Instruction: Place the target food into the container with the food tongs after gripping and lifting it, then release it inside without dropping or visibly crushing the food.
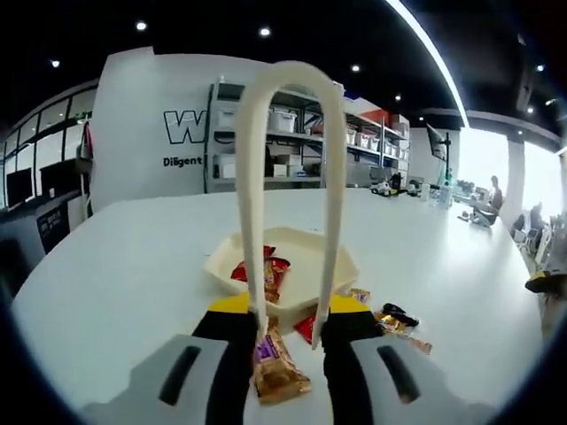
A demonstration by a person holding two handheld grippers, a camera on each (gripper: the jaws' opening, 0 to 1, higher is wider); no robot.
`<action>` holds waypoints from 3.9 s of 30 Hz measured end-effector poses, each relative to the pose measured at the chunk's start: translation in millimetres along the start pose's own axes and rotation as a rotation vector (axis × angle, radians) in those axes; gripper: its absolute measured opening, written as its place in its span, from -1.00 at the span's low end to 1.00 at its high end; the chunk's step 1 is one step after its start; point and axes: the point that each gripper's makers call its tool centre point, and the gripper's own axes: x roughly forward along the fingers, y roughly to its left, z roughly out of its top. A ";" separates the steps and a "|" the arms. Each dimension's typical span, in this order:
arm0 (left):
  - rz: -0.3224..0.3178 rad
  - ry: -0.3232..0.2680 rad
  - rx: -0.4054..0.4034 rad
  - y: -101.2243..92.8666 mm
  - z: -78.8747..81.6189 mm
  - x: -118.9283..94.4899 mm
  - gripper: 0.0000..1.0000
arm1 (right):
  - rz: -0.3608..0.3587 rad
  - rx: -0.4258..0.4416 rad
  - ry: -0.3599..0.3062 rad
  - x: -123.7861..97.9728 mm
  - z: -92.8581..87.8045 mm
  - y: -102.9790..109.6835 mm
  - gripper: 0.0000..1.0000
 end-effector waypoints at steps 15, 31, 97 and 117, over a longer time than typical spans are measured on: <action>0.098 0.051 -0.059 17.8 -26.8 11.0 -0.44 | -0.024 0.008 -0.012 -11.6 1.7 -7.8 0.88; 0.120 0.060 -0.059 9.5 -31.0 16.2 -0.43 | -0.031 -0.008 0.002 -11.0 -0.2 -9.4 0.84; 0.043 0.027 -0.152 11.9 14.3 21.7 -0.59 | -0.076 0.010 0.028 -30.4 -13.1 -19.9 0.76; 0.009 0.057 -0.094 1.1 10.1 45.2 -0.57 | -0.097 0.000 0.051 -28.2 -15.0 -26.2 0.75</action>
